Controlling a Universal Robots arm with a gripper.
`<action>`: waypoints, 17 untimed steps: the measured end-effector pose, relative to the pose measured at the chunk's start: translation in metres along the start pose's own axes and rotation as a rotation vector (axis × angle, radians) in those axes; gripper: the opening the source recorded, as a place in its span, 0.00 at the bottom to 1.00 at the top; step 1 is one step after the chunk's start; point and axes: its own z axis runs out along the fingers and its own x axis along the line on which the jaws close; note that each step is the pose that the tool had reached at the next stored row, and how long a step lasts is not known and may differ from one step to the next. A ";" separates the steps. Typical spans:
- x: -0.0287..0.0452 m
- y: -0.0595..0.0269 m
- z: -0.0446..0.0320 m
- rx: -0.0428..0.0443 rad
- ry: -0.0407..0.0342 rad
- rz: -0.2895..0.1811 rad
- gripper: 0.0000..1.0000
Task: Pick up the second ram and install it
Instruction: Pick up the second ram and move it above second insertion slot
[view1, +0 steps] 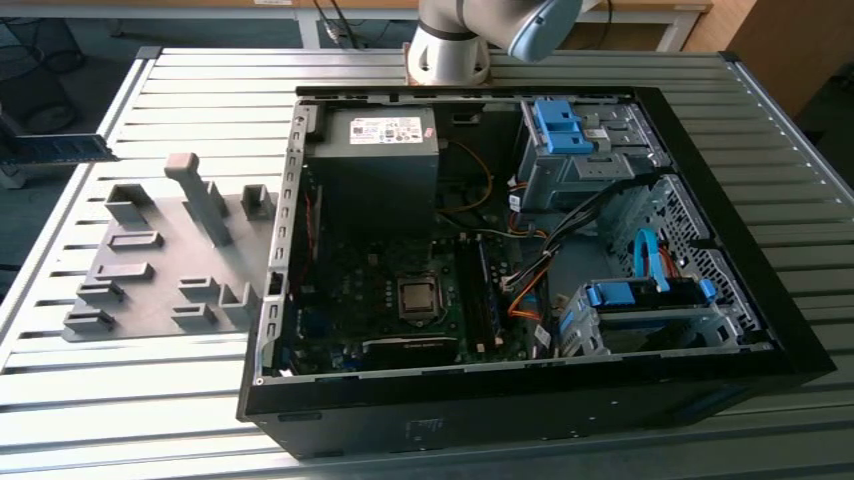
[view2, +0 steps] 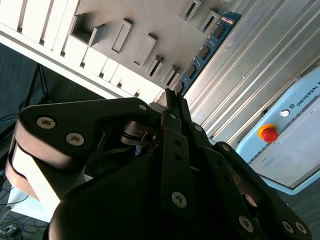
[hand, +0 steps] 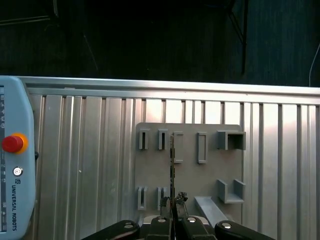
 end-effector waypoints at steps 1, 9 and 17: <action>0.0000 0.0000 -0.0002 -0.0002 0.0001 0.000 0.14; 0.0000 -0.0022 -0.0003 -0.0002 0.0001 0.000 0.14; 0.0000 -0.0053 -0.0004 -0.0002 0.0001 0.000 0.14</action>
